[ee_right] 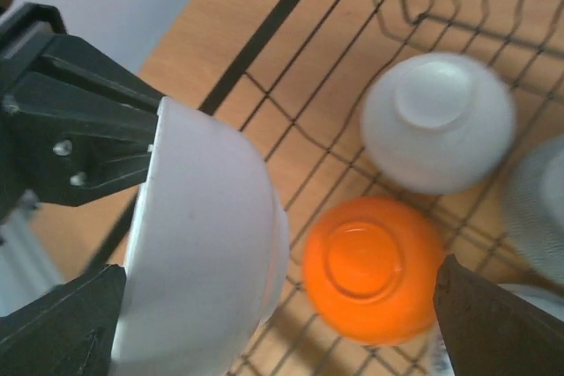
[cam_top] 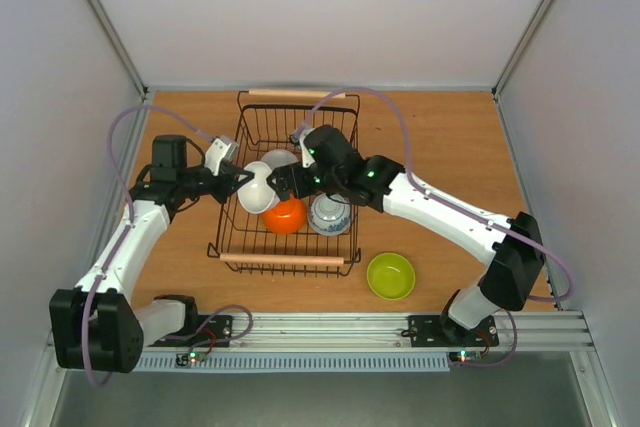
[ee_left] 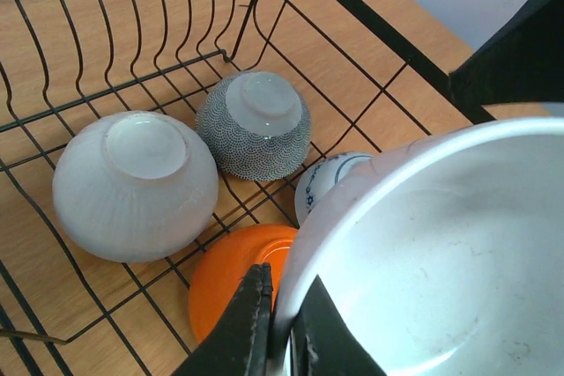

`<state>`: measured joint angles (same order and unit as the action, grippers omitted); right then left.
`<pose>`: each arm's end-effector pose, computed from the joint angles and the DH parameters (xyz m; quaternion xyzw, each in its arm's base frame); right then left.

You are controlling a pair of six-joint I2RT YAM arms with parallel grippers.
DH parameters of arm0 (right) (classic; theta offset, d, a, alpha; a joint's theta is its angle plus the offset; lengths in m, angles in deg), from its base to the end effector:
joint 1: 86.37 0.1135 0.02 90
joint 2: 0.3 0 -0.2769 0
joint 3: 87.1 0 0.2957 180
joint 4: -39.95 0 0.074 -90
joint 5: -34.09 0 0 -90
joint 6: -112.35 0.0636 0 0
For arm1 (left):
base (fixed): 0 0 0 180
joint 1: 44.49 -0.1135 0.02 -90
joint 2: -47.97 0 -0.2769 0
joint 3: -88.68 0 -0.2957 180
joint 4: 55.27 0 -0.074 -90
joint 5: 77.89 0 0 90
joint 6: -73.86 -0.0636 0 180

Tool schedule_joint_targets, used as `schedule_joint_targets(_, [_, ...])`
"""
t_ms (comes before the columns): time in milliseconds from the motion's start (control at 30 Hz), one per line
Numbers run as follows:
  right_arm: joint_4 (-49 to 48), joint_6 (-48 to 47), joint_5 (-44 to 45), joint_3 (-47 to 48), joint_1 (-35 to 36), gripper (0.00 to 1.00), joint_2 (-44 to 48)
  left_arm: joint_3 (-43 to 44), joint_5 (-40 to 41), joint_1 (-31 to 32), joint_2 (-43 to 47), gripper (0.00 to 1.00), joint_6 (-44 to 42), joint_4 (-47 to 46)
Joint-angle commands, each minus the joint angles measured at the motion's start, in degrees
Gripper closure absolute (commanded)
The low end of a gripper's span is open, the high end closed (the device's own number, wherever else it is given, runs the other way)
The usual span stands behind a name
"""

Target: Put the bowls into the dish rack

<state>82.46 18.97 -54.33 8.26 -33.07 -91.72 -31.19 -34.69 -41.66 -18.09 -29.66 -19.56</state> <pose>0.2580 0.3433 0.3249 -0.4224 0.7957 0.1718 0.3986 0.2870 -0.0606 0.2579 0.2801 0.8056 -0.3257 0.4080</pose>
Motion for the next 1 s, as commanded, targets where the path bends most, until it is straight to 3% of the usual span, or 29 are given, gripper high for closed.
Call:
schedule_joint_targets(0, [-9.4,7.7,-20.7,-6.3,-3.3,0.03,1.8,1.0,-2.8,-1.6,1.4,1.00,-0.2,-2.2])
schedule_joint_targets(133, [-15.9,11.4,-28.0,-10.6,-3.9,0.01,1.7,0.5,-4.7,-1.9,2.5,1.00,-0.5,-2.3])
schedule_joint_targets(367, [-22.2,14.5,-30.7,-13.7,-3.9,0.01,0.8,0.0,-7.1,-2.1,2.9,1.00,-0.6,-2.7])
schedule_joint_targets(500, [-23.9,14.6,-31.8,-13.7,-3.9,0.09,-0.1,0.2,-9.1,-2.1,2.4,0.99,-1.1,-2.0])
schedule_joint_targets(600, [-24.8,14.3,-31.3,-13.8,-3.9,0.22,0.1,0.2,-9.3,-2.1,2.4,0.99,-1.4,-1.9])
schedule_joint_targets(667, [-25.3,14.3,-30.9,-14.1,-3.9,0.38,0.4,0.2,-9.4,-2.1,2.4,1.00,-1.4,-1.8])
schedule_joint_targets(833, [-25.7,13.3,-29.5,-15.8,-3.9,0.95,2.5,0.3,-9.1,-2.1,2.2,0.99,-1.6,-1.6])
schedule_joint_targets(933, [-21.2,10.4,-26.3,-14.9,-3.9,0.99,4.2,0.6,-7.2,-2.1,2.1,0.99,-1.2,-1.7])
schedule_joint_targets(967, [-18.5,8.9,-24.9,-14.1,-3.9,0.99,4.7,0.8,-6.2,-2.1,2.2,0.90,-1.0,-1.7])
